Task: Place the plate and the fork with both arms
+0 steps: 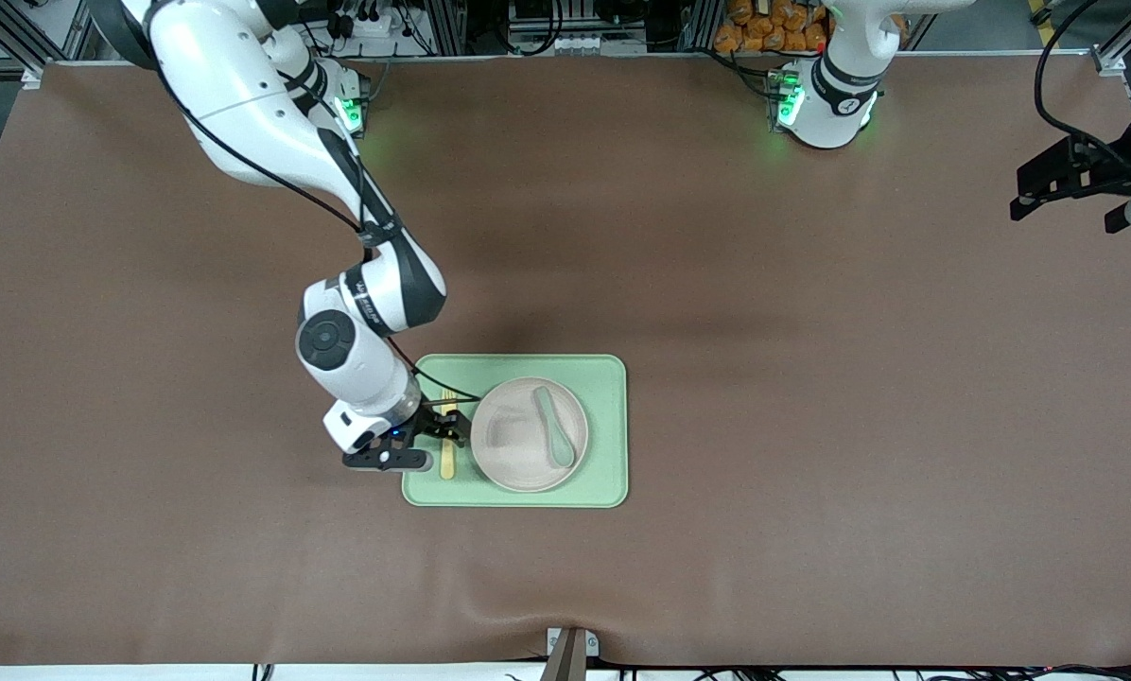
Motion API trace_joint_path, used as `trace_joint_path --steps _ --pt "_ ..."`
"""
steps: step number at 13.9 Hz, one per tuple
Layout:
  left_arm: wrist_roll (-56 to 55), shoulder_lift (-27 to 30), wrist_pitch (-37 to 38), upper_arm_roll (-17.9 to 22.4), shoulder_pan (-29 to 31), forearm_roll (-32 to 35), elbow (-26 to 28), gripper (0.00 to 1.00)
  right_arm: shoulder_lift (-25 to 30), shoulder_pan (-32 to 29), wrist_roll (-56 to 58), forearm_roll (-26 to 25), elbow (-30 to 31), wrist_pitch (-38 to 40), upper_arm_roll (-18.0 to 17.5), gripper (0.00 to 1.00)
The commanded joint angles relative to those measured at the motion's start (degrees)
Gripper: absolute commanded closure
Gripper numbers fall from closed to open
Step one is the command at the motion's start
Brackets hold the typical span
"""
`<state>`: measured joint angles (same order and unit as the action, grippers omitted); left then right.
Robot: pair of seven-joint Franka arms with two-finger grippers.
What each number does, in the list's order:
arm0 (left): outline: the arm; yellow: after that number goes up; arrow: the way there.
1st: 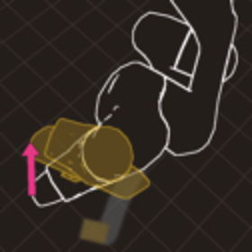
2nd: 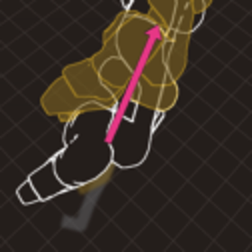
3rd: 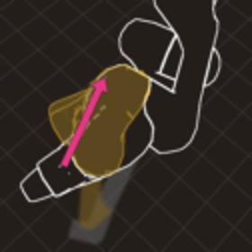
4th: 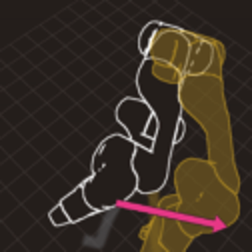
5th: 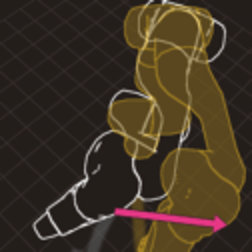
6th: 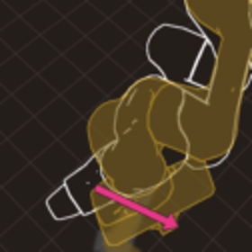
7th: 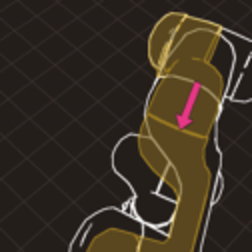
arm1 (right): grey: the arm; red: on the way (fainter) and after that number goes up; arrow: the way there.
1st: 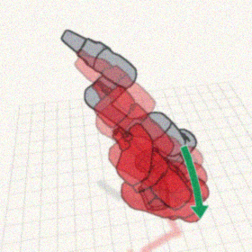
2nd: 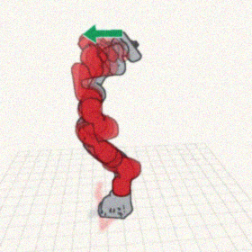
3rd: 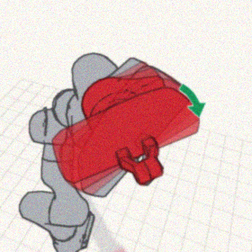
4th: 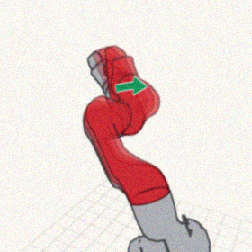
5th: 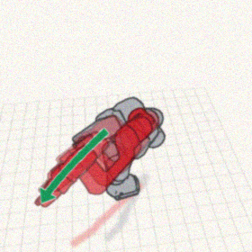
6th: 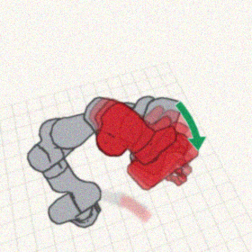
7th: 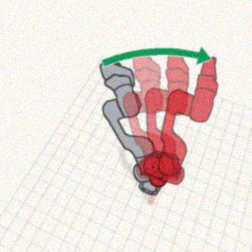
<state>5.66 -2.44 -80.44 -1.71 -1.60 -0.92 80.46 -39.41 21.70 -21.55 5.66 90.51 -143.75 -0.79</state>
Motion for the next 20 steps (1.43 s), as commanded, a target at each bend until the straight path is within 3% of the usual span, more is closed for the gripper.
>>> trace_joint_path --steps 1,4,12,16,20 --pt "0.32 -1.60 -1.04 0.13 0.01 0.74 -0.39 0.00 3.01 -2.88 1.69 0.76 -1.38 1.80 -0.53 0.00" --pt "0.41 -1.60 -1.30 0.22 0.01 0.21 -0.39 0.00 5.82 -6.39 3.26 0.32 -3.31 5.82 -0.36 0.00" --pt "0.41 -1.60 -1.48 0.13 -0.34 0.39 -0.30 0.00 16.54 -16.68 16.36 -0.21 -8.94 29.89 -0.01 0.00" --pt "0.32 -1.60 -1.48 0.04 -0.52 0.74 -0.30 0.00 17.35 -17.75 16.45 -4.50 -19.37 48.17 0.08 0.00" --pt "0.32 -1.60 -1.48 0.04 -0.16 0.74 -0.30 0.00 20.50 -18.54 16.54 -5.05 -23.71 57.51 0.43 0.00"
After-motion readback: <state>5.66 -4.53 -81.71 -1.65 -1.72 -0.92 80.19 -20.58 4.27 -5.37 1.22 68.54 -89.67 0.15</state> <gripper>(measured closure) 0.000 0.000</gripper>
